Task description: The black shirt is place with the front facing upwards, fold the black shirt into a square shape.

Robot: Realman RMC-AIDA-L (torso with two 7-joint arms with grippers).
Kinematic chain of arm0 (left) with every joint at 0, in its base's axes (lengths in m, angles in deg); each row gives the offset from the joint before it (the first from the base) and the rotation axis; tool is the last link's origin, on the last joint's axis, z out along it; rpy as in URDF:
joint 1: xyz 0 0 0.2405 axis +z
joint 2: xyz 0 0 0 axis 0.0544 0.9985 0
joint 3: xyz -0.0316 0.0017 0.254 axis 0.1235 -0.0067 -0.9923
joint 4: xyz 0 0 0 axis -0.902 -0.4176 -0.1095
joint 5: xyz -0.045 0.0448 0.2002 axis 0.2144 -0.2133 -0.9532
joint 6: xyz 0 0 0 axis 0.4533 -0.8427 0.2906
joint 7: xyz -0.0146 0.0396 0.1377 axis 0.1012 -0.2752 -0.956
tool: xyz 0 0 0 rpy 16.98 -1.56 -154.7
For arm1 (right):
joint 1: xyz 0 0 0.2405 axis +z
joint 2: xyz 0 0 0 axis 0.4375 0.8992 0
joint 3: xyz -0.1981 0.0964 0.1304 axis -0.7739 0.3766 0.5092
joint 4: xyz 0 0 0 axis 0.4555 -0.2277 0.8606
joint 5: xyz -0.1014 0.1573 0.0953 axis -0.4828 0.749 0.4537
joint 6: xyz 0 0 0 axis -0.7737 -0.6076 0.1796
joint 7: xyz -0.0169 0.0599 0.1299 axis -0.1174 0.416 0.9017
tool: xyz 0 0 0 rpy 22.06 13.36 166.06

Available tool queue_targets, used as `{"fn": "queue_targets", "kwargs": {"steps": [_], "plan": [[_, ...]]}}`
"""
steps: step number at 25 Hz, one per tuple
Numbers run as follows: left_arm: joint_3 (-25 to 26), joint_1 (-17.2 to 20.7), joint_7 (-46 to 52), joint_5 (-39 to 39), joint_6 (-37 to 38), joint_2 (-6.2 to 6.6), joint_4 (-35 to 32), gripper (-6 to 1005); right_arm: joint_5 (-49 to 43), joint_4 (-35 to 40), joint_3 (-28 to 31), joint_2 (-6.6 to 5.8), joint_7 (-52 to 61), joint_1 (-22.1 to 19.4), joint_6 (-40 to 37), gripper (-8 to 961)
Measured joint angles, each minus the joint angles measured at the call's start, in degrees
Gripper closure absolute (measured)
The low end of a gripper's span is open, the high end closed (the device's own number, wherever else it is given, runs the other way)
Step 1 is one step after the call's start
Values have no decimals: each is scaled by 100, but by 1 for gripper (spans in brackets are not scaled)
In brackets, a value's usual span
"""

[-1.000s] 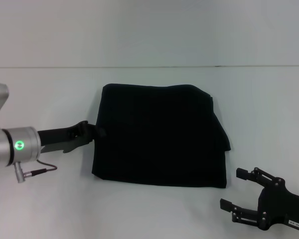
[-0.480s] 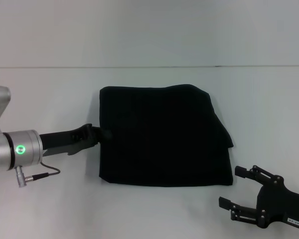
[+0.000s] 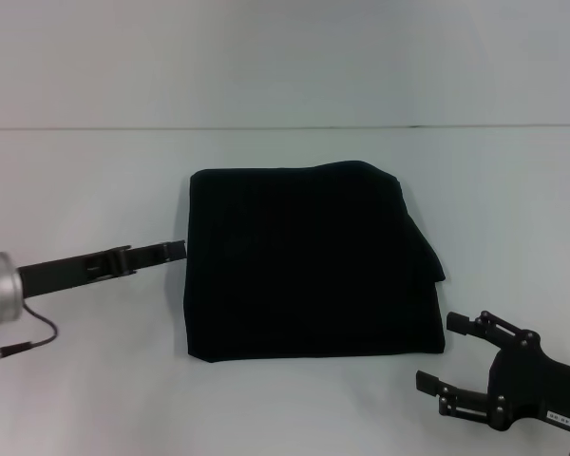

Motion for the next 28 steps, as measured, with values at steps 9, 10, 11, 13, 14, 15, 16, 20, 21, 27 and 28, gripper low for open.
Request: {"fn": "queue_targets", "kwargs": {"steps": [9,10,11,13,14,15,16,20,21,27,28], "plan": [[462,773,-3932,93,2248,-297,-1004,238,0,-1,129,9,-33,62,-6,12],[453,892,-4232,77,2249,-354,-1109,199,-1,0,131,8,-34,63,8,12],[444,990,-4462,62,2244,-394,-1181,160,-3,-1,130,9,-37,66,22,12],[432,1208,-4827,-20,2227,-438,-1279,110,-4,-2,132,8,-38,70,72,12],[426,1283,-4929,-66,2232,-447,-1296,99,-4,-5,131,9,-38,70,97,12],[423,1351,-5006,-125,2244,-449,-1299,89,-4,-8,131,8,-38,70,120,11],[426,1439,-5084,-190,2261,-457,-1301,78,-5,-15,131,8,-38,70,145,11],[527,1666,-5305,-244,2278,-480,-1253,67,-24,-47,127,8,-38,67,289,11],[588,1702,-5378,-243,2277,-483,-1204,67,-25,-49,121,8,-38,63,319,11],[686,1681,-5418,-259,2292,-492,-1086,67,-32,-55,114,11,-37,60,380,12],[688,1674,-5417,-260,2296,-492,-1086,67,-34,-55,118,14,-37,62,382,12]]}}
